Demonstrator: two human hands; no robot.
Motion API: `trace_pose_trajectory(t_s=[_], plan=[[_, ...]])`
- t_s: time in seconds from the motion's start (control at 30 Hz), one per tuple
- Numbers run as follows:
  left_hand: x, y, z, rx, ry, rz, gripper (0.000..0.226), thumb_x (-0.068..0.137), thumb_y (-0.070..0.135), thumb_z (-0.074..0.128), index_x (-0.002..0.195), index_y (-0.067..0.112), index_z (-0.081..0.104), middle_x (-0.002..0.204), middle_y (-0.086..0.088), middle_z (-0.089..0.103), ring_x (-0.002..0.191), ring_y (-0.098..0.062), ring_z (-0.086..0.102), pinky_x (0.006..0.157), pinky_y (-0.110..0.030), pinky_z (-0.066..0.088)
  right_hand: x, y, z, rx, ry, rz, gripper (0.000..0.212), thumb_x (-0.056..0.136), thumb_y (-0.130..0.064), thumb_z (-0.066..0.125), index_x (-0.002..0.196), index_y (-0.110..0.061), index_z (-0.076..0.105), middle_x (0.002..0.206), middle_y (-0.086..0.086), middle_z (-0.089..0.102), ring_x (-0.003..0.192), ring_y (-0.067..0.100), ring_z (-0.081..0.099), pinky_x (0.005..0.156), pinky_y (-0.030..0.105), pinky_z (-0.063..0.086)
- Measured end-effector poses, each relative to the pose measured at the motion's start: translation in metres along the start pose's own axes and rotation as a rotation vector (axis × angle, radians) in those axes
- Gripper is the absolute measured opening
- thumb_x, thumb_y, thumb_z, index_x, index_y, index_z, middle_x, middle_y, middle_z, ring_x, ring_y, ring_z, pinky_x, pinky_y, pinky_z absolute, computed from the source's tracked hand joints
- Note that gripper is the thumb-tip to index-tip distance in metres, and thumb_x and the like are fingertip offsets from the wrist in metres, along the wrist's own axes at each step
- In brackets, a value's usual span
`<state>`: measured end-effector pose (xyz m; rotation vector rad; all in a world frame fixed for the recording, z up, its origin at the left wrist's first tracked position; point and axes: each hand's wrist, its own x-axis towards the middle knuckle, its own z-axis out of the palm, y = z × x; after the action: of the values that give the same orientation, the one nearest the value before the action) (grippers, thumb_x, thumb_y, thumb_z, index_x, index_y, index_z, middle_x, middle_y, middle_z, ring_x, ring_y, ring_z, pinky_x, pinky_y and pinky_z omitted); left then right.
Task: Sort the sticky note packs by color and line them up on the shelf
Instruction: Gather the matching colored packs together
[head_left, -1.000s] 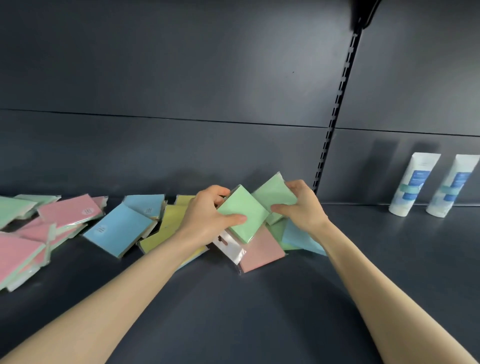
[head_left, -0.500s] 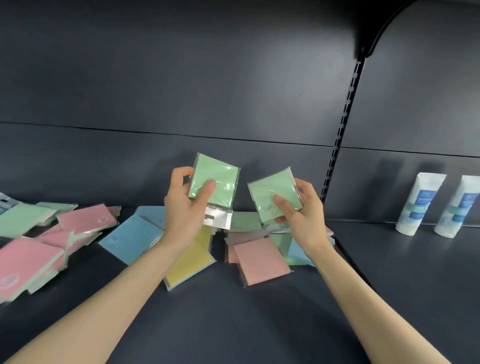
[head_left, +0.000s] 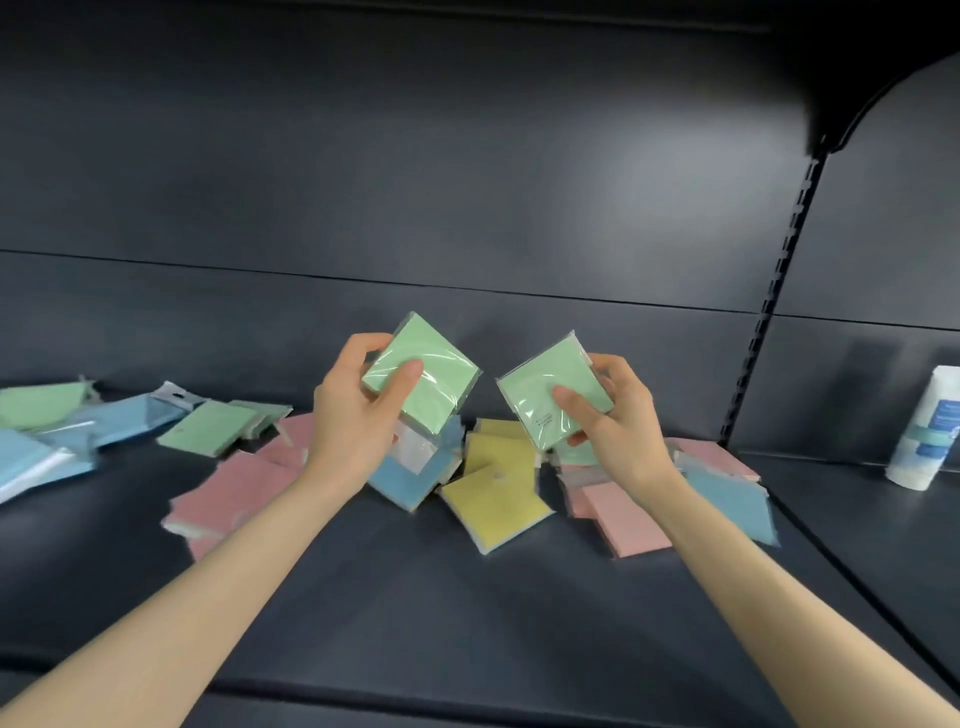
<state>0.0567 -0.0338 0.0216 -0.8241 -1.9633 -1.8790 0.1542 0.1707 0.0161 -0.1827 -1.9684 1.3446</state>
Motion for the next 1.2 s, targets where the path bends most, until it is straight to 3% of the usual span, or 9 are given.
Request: trace_pose_trajectory(t_s=[0.1,0.2,0.4,0.5,0.63,0.77,1.0,1.1,1.2], plan=[[-0.004,-0.004,-0.035,0.028,-0.031,0.031,0.013,0.089,0.027,0.062,0.096,0.033,0.054,0.082,-0.005,0.066,0.062,-0.036,0.053,0.046,-0.033,0.044,-0.009,-0.012,0.034,-0.014,-0.023,0.013,0.024,0.089,-0.016,0.063,0.109,-0.015,0.050,0.093,0.000,0.066,0.074,0.019,0.064,0.053,0.027,0.050],[-0.002,-0.011,-0.085,0.077,-0.073,0.063,0.013,0.090,0.029,0.061,0.095,0.037,0.052,0.084,0.009,0.063,0.059,-0.033,0.051,0.048,-0.039,0.045,-0.021,-0.027,0.082,-0.021,-0.046,0.012,0.021,0.090,-0.017,0.062,0.107,-0.018,0.050,0.096,0.001,0.065,0.071,0.015,0.061,0.051,0.026,0.047],[0.002,-0.040,-0.182,0.059,-0.112,0.008,0.015,0.091,0.022,0.060,0.102,0.031,0.054,0.091,0.012,0.063,0.072,-0.031,0.057,0.064,-0.041,0.046,-0.047,-0.046,0.177,0.023,-0.045,0.042,0.017,0.093,-0.014,0.057,0.107,-0.018,0.049,0.094,-0.006,0.061,0.075,0.013,0.059,0.050,0.018,0.045],[0.005,-0.048,-0.218,0.035,-0.084,-0.034,0.019,0.092,0.020,0.058,0.095,0.037,0.051,0.088,0.014,0.061,0.065,-0.021,0.054,0.059,-0.033,0.043,-0.050,-0.057,0.213,0.024,-0.087,0.059,0.016,0.094,-0.012,0.054,0.109,-0.016,0.049,0.093,-0.003,0.062,0.075,0.009,0.061,0.054,0.022,0.049],[0.018,-0.054,-0.256,0.001,-0.043,-0.112,0.020,0.093,0.017,0.057,0.091,0.035,0.049,0.085,0.014,0.061,0.065,-0.007,0.058,0.057,-0.021,0.043,-0.044,-0.068,0.251,-0.047,-0.153,0.048,0.018,0.092,-0.014,0.055,0.106,-0.023,0.048,0.101,-0.004,0.062,0.091,0.020,0.063,0.067,0.037,0.053],[0.035,-0.066,-0.281,-0.020,-0.012,-0.163,0.015,0.093,0.014,0.056,0.105,0.020,0.051,0.087,0.011,0.061,0.058,0.005,0.058,0.058,-0.016,0.045,-0.025,-0.071,0.282,-0.101,-0.206,0.070,0.019,0.090,-0.012,0.059,0.104,-0.020,0.049,0.095,-0.006,0.061,0.086,0.014,0.061,0.064,0.024,0.047],[0.054,-0.092,-0.304,0.064,-0.026,-0.260,0.019,0.093,0.012,0.055,0.111,0.016,0.052,0.090,0.016,0.060,0.068,0.006,0.057,0.053,-0.003,0.041,0.017,-0.056,0.334,-0.298,-0.390,0.098,0.025,0.087,-0.010,0.062,0.105,-0.016,0.046,0.105,0.008,0.062,0.096,0.025,0.062,0.071,0.032,0.051],[0.065,-0.098,-0.312,0.112,-0.090,-0.281,0.017,0.091,0.014,0.058,0.107,0.019,0.054,0.091,0.016,0.062,0.063,0.009,0.058,0.052,-0.014,0.049,0.032,-0.049,0.351,-0.319,-0.529,0.160,0.028,0.085,-0.010,0.065,0.106,-0.014,0.047,0.106,0.010,0.058,0.095,0.028,0.062,0.070,0.037,0.057],[0.076,-0.105,-0.314,0.116,-0.097,-0.319,0.017,0.088,0.018,0.064,0.103,0.022,0.056,0.090,0.012,0.069,0.070,-0.007,0.062,0.057,-0.035,0.054,0.044,-0.042,0.360,-0.520,-0.638,0.131,0.032,0.084,-0.016,0.066,0.111,-0.013,0.051,0.110,0.009,0.057,0.096,0.023,0.057,0.076,0.032,0.051]])
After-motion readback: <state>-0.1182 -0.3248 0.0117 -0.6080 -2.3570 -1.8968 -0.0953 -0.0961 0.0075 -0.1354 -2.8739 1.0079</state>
